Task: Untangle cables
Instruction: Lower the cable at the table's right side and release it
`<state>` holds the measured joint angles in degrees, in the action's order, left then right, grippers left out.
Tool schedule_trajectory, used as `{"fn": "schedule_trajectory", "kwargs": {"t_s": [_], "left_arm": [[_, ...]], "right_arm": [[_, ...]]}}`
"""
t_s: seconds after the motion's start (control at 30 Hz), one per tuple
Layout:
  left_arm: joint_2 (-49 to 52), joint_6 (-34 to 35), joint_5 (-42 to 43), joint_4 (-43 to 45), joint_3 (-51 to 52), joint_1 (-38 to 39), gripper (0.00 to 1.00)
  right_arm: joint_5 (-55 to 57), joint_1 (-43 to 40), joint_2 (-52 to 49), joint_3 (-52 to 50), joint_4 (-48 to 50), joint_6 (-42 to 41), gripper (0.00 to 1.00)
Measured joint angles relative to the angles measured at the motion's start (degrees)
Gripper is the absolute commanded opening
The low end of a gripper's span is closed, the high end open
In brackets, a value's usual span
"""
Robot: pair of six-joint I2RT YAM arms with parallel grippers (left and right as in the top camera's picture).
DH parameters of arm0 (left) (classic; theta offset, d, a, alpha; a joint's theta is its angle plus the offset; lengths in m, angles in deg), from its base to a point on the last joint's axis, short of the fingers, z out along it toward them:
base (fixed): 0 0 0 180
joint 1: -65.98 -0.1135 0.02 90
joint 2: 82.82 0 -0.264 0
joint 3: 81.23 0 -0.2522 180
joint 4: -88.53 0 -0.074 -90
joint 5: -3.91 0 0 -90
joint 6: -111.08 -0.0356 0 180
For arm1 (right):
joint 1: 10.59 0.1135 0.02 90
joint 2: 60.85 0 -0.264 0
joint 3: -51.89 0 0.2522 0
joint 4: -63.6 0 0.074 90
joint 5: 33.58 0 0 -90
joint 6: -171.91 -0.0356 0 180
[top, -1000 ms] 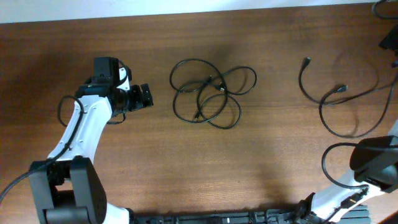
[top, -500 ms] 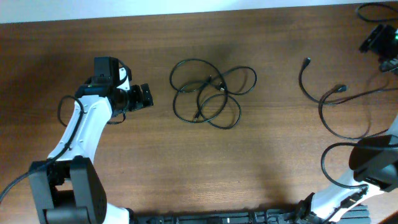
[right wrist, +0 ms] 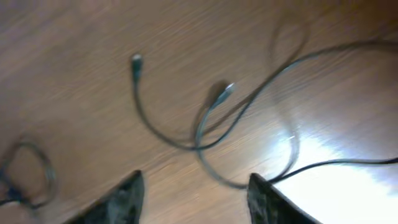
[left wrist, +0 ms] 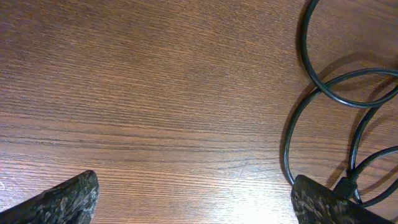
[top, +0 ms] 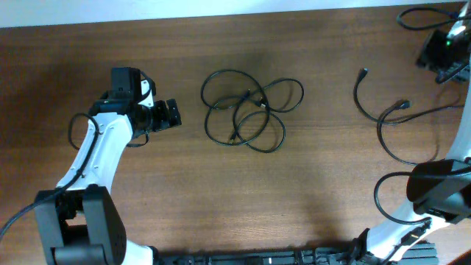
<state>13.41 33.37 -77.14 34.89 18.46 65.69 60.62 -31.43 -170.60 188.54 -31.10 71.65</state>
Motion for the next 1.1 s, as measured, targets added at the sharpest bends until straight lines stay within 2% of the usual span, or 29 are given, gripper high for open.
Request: {"fn": "schedule_trajectory", "kwargs": {"t_s": [0.2, 0.43, 0.57, 0.77, 0.9, 1.0, 1.1], "left_arm": [[0.0, 0.0, 0.0, -0.5, 0.0, 0.0, 0.99], [0.0, 0.0, 0.0, -0.9, 0.0, 0.0, 0.99], [0.0, 0.0, 0.0, -1.2, 0.0, 0.0, 0.99], [0.0, 0.0, 0.0, -1.3, 0.0, 0.0, 0.99], [0.0, 0.0, 0.0, -1.3, 0.0, 0.0, 0.99], [0.0, 0.0, 0.0, -1.3, 0.0, 0.0, 0.99], [0.0, 0.0, 0.0, -1.3, 0.0, 0.0, 0.99]], "right_arm": [[4.1, -3.8, -1.0, 0.0, 3.0, -1.0, 0.04], [3.7, -13.9, -9.6, 0.0, -0.4, -3.3, 0.04], [3.2, -20.6, -13.3, -0.2, -4.5, -8.3, 0.04], [3.3, -33.4, -14.3, -4.2, -6.3, -14.4, 0.04], [2.4, -39.2, -14.3, -8.6, -6.1, -16.6, 0.04], [-1.5, -41.2, -14.3, -9.3, -5.1, -16.3, 0.04], [-9.8, -40.5, -14.3, -9.4, -1.2, -10.5, 0.04]]}}
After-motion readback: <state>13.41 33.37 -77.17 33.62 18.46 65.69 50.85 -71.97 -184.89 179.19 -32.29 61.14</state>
